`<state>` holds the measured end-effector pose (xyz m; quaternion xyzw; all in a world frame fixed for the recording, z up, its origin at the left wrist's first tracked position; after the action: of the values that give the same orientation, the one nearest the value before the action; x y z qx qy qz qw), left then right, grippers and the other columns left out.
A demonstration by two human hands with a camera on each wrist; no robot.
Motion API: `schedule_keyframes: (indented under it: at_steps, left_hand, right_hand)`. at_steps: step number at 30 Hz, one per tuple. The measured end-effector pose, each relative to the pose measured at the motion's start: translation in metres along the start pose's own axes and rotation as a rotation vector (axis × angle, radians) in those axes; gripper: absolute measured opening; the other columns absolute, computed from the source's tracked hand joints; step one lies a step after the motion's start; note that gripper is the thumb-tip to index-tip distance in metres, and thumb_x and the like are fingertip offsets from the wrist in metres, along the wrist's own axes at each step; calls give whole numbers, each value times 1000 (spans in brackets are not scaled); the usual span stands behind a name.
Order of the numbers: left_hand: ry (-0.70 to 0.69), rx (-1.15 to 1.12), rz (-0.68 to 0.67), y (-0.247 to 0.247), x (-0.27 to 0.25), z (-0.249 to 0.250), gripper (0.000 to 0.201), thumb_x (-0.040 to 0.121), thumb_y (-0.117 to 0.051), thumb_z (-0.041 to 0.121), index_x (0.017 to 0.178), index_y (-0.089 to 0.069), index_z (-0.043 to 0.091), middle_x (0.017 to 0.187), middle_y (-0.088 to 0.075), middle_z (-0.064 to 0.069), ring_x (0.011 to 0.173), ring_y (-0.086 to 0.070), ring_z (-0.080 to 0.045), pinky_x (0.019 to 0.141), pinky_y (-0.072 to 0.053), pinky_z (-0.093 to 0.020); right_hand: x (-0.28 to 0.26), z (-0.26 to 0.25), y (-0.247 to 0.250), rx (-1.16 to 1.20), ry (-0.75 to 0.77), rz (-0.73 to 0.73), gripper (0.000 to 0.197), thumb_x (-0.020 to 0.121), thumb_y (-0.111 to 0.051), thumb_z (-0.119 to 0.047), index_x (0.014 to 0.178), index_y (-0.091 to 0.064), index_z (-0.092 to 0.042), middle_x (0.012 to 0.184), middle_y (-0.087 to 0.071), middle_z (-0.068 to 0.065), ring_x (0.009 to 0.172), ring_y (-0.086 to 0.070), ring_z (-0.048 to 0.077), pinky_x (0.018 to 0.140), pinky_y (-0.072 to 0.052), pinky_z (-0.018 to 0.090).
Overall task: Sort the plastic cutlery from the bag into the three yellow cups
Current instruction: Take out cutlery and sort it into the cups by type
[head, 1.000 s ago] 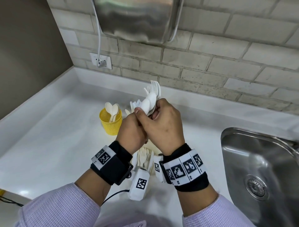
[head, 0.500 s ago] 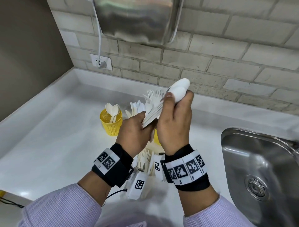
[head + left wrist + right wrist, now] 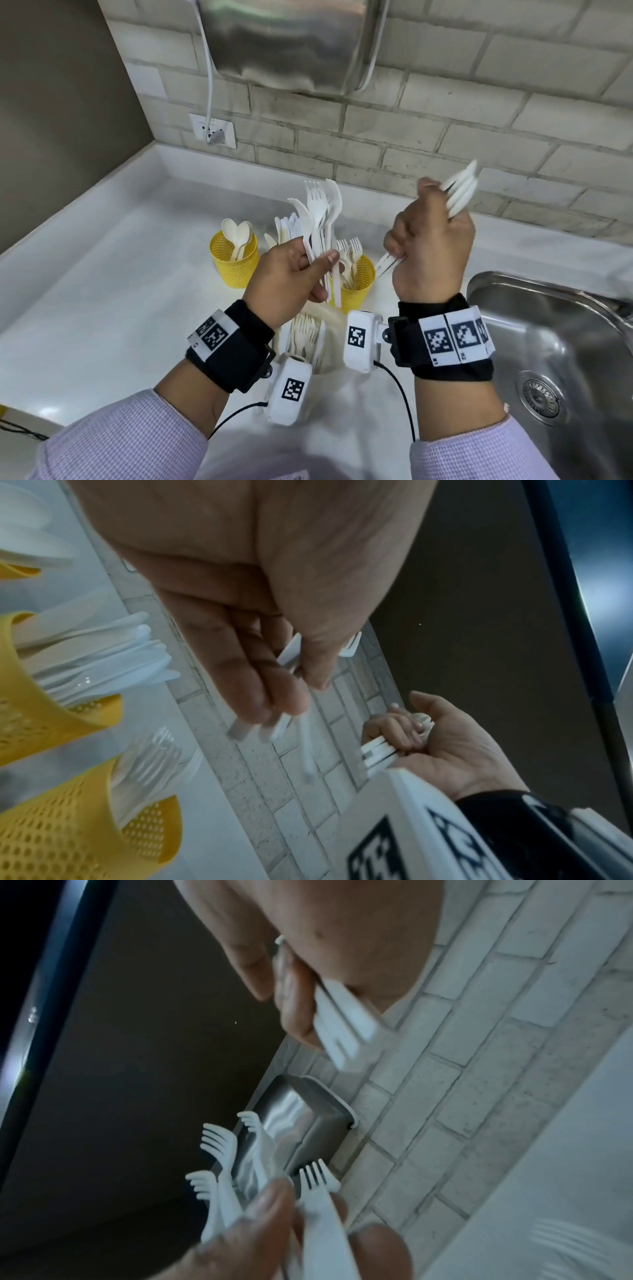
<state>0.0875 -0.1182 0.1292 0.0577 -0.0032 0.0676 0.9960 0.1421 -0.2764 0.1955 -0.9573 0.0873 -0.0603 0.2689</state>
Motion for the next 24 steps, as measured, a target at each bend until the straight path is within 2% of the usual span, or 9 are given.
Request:
schedule_keyframes:
  at_steps: [3,7,9,11,15,18,19,21,24]
  left_hand:
    - [-18,17,-23,0,1,-1,18,100,-64,25,102,-69,8,83,-76,-4,53,-61,-20,62,-57,-38]
    - [-7,-27,-61,-2,4,-7,23,99,-66,23,106,-66,2,84,-74,-4,54,-57,-20,65,-54,-42]
    - [10,-45,-56,-2,4,-12,21,99,-65,22,104,-65,1,82,-73,-4,55,-57,-18,68,-55,-45]
    - [10,-54,-50,1,5,-15,18,100,-64,21,104,-65,3,81,-71,-3,54,-56,-16,67,-55,-42]
    - [-47,72,-94,5,8,-13,29,98,-63,34,102,-65,5,79,-70,2,57,-56,-17,64,-54,-44]
    - [-112,219,-132,5,8,-12,20,100,-57,33,96,-62,14,75,-66,9,59,-58,-15,63,-55,-41]
    - [-130,263,-135,6,7,-11,16,103,-56,28,93,-61,17,74,-65,11,59,-58,-14,63,-53,-38]
    - [-147,331,-132,8,7,-10,16,104,-54,25,91,-59,19,73,-64,13,59,-57,-13,63,-52,-36]
    - [-145,386,-159,10,10,-10,21,104,-53,33,88,-58,19,75,-64,6,62,-59,-15,66,-53,-42]
  right_hand:
    - [-4,9,-1,-168,-102,-139,15,97,-66,-13,87,-55,-12,47,-28,-5,37,-21,11,42,-21,19]
    - [-9,33,-7,-424,-261,-301,33,99,-67,-32,75,-53,-14,44,-38,-7,33,-33,12,38,-27,19]
    - [-12,43,-10,-434,-279,-323,37,102,-63,-34,75,-52,-11,44,-38,-6,34,-36,11,37,-28,19]
    - [-14,47,-12,-374,-292,-330,34,103,-61,-28,75,-48,-14,45,-38,-8,33,-36,8,36,-29,18]
    - [-13,48,-11,-222,-313,-303,19,99,-66,-18,98,-49,-10,50,-45,-6,30,-37,6,33,-28,15]
    - [-14,50,-9,-236,-296,-334,27,94,-72,-13,111,-54,-5,69,-57,11,35,-50,12,33,-34,17]
    - [-13,50,-8,-254,-305,-375,25,93,-73,-16,106,-56,-3,68,-58,11,36,-50,13,33,-34,17]
    - [-10,49,-5,-280,-341,-469,28,88,-75,-31,85,-60,-8,61,-50,13,37,-41,13,36,-30,18]
    - [-4,49,0,-285,-405,-527,42,82,-77,-46,63,-56,-15,66,-33,17,38,-29,13,40,-24,21]
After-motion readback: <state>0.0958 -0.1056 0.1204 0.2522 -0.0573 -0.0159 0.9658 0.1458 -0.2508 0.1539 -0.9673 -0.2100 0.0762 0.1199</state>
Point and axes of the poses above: each hand's wrist, its own x-axis towards the middle knuckle, its own y-axis out of the back of the hand, z = x × y, the point moved 1 cm from there along x, towards the middle knuckle
